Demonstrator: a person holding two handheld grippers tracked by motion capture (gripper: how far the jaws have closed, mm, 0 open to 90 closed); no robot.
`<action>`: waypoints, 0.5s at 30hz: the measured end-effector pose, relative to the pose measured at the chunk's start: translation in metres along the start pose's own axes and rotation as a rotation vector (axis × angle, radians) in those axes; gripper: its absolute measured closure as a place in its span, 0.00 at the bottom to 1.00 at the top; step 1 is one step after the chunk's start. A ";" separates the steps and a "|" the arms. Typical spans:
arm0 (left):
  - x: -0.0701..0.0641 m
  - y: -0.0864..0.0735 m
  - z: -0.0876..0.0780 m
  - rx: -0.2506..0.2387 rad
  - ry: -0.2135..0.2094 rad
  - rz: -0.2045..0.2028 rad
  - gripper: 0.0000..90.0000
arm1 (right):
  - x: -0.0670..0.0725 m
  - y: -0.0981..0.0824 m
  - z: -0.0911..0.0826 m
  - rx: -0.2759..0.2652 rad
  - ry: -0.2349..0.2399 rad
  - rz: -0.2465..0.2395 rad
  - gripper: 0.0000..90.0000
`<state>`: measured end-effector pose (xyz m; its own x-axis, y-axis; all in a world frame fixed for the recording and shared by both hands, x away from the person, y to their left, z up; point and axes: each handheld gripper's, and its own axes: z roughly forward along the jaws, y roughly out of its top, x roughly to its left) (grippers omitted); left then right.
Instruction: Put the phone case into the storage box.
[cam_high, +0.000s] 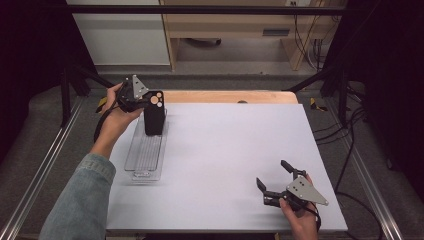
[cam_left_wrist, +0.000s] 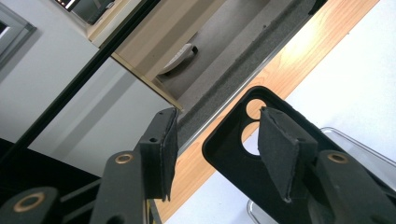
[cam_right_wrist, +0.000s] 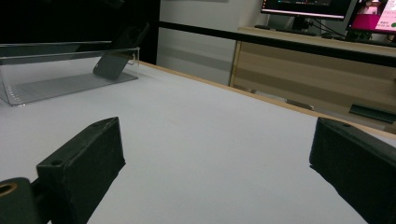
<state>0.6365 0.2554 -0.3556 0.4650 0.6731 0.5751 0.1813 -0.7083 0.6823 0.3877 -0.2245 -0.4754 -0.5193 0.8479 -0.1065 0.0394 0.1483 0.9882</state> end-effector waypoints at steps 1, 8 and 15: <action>-0.001 0.000 0.000 0.000 -0.003 -0.005 0.51 | 0.000 0.000 0.000 0.000 0.000 0.001 0.04; -0.004 0.000 0.000 0.007 -0.015 -0.045 0.43 | 0.000 0.000 0.000 0.001 -0.002 -0.001 0.04; -0.008 -0.001 0.000 0.009 -0.026 -0.070 0.39 | 0.000 0.000 0.000 0.001 -0.001 -0.003 0.04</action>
<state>0.6326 0.2508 -0.3613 0.4736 0.7153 0.5139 0.2217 -0.6615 0.7165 0.3878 -0.2240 -0.4753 -0.5185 0.8481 -0.1093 0.0388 0.1511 0.9878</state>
